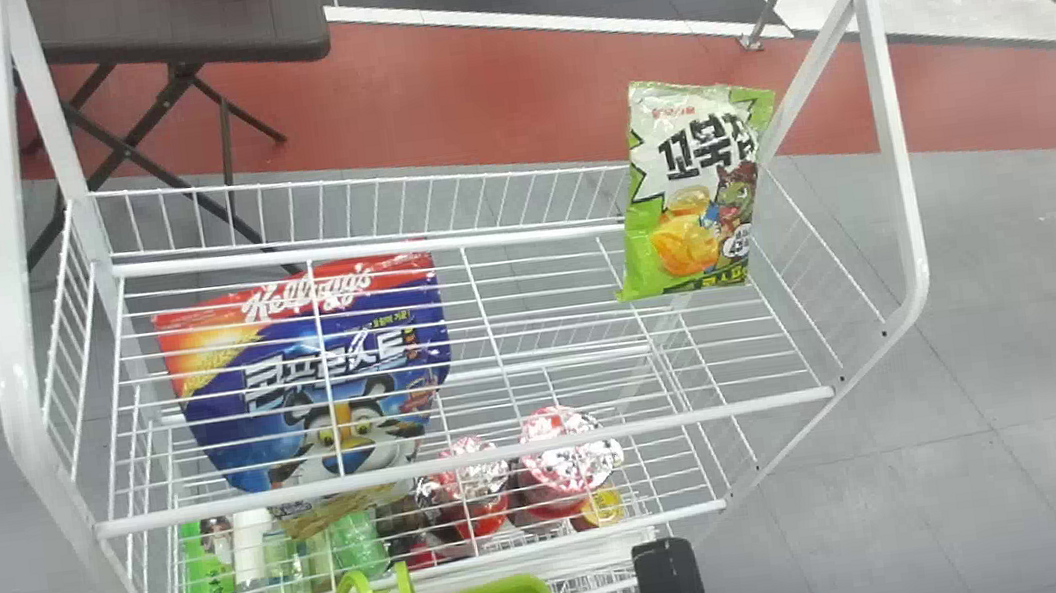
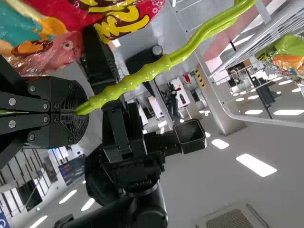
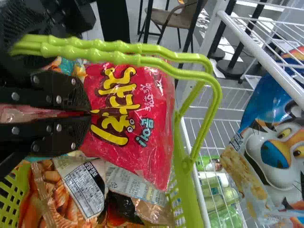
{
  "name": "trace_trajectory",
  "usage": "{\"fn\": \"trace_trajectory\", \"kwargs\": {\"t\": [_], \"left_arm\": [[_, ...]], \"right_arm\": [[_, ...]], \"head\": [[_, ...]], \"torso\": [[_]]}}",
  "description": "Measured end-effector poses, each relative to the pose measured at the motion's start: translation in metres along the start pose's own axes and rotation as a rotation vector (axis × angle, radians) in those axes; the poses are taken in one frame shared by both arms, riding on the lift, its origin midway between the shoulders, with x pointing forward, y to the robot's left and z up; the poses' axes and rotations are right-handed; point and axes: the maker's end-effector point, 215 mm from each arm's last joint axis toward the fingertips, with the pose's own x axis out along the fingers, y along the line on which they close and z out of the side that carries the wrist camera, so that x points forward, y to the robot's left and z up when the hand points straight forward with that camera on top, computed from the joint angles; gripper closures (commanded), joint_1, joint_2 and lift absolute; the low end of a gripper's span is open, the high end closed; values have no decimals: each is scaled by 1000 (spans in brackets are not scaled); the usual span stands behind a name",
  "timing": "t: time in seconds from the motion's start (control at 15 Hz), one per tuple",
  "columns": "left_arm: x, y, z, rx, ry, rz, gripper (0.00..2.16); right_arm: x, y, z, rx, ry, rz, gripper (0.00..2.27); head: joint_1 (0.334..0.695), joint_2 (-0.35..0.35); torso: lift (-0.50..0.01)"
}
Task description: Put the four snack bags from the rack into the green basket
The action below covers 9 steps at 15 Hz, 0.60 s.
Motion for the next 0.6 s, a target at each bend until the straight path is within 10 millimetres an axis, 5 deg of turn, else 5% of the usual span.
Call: {"fn": "trace_trajectory", "kwargs": {"t": [0.4,0.6], "left_arm": [[0,-2,-4,-5,1,-3,1902],[0,-3,-5,-4,1,-3,1902]], "right_arm": [[-19,-27,35,-29,-107,-56,70],[-47,-42,92,-113,-289,-112,63]], "head": [[695,-350],[695,-350]], "torso": [[-6],[-6]]}}
